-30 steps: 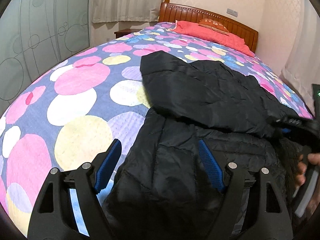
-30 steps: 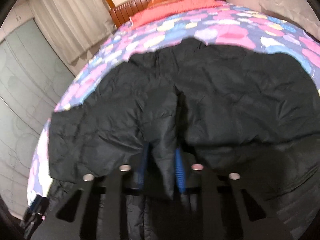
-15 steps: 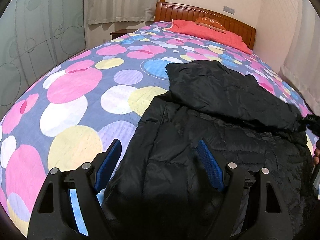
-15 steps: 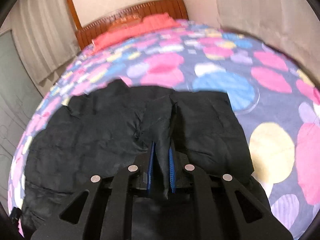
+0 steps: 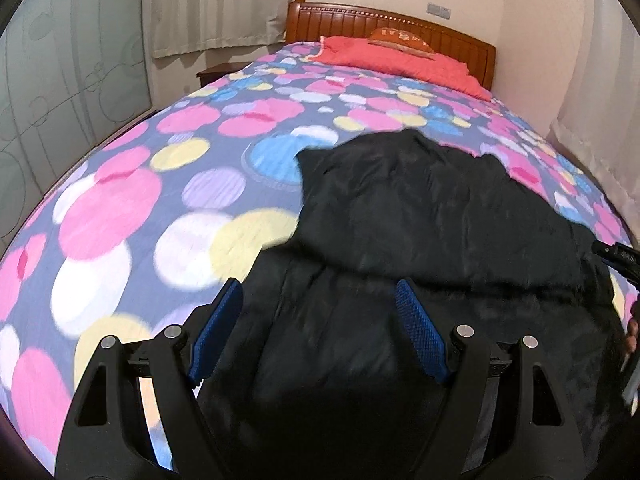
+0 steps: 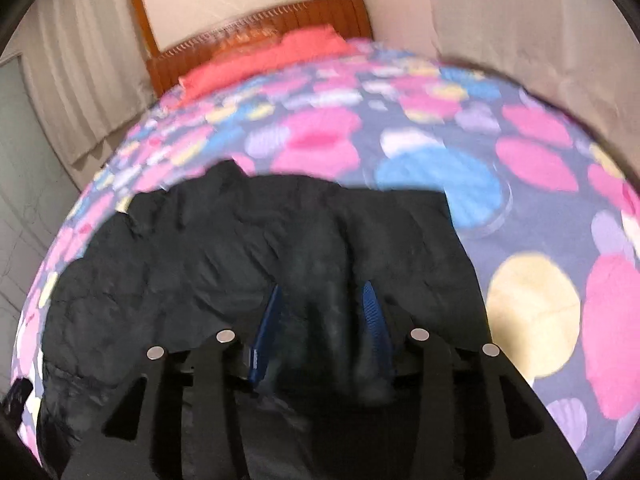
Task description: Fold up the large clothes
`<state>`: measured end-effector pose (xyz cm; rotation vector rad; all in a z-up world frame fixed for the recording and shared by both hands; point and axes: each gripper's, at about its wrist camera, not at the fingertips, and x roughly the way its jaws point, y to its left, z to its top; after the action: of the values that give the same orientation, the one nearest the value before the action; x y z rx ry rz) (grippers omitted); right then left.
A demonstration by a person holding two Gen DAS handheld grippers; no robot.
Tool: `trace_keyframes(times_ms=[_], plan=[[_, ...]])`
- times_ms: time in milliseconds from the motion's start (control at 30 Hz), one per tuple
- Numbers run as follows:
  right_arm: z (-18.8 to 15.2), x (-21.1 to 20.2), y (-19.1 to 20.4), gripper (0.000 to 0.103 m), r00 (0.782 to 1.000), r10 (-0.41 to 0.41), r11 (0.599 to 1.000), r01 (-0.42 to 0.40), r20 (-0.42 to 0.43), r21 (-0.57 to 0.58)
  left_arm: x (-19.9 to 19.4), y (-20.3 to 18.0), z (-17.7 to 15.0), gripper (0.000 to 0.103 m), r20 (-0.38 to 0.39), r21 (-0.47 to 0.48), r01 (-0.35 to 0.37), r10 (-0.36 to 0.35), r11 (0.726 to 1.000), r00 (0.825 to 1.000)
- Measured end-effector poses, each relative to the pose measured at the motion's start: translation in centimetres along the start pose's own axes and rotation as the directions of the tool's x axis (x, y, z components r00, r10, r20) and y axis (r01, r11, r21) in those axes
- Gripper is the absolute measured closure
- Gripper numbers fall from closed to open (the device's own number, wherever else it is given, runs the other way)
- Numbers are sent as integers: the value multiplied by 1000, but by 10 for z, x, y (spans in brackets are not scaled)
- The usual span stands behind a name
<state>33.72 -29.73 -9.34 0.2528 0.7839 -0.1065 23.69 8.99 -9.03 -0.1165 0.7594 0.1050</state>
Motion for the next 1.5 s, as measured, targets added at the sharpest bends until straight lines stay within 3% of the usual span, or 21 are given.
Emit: trace_keyframes(times_ms=[100,267,367,467,600,667,733,800,867,933,967,1033,1167,1233,1300,1333,1367,1433,1500], plan=[[8,11,25,60,998,67,997,-67,-4,-34,21,-15,22,25,23,51,-19,18,998,1000],[14,47,64,60,996,84,990,-86,-28,-108,70,-32,47,25,19,92,-64,62,994,998],[9,76,78,59,996,37,986,-50,-78,-162,107,-33,45,24,-76,95,-84,92,992,993],[0,93,84,59,995,8,976,-29,-98,-216,133,-30,36,23,-158,84,-54,67,995,985],[5,80,87,59,996,-3,976,-15,-86,-217,120,-31,39,27,-142,93,-75,88,993,986],[9,66,92,59,999,29,978,-38,-43,-205,101,-31,44,27,-88,78,-87,94,993,992],[11,61,105,59,999,44,973,-45,-10,-227,82,-35,52,27,-7,51,-57,58,997,998],[10,66,123,59,997,72,964,-76,-25,-256,80,-45,58,24,19,49,10,-11,999,1000],[3,83,145,59,993,90,949,-108,-75,-295,91,-60,59,24,-4,70,72,-72,995,997],[-6,102,155,58,992,43,941,-80,-117,-328,122,-79,50,24,-104,119,57,-45,991,994],[-7,107,155,58,992,39,941,-75,-116,-329,142,-89,42,23,-165,168,25,3,985,986],[-4,105,152,58,991,56,947,-92,-123,-309,143,-95,40,23,-141,195,-4,32,981,990],[0,73,133,57,995,68,949,-88,-76,-303,113,-82,42,23,-112,146,44,-28,988,993],[-5,47,110,50,999,41,955,-40,-3,-295,96,-70,39,23,-54,136,45,-38,990,998],[-13,37,88,45,997,-57,957,69,53,-281,94,-59,35,23,-34,124,5,-1,992,999],[-19,40,76,45,990,-129,953,139,52,-270,101,-54,33,23,-50,112,-7,13,994,999],[-24,50,62,45,989,-147,958,143,6,-248,110,-51,31,23,-80,108,-11,20,994,997],[-30,63,47,44,996,-77,977,68,-36,-203,127,-59,26,22,-135,156,-17,39,988,990],[-25,62,51,44,995,-89,973,79,-36,-217,127,-69,27,22,-126,207,-56,84,977,988]])
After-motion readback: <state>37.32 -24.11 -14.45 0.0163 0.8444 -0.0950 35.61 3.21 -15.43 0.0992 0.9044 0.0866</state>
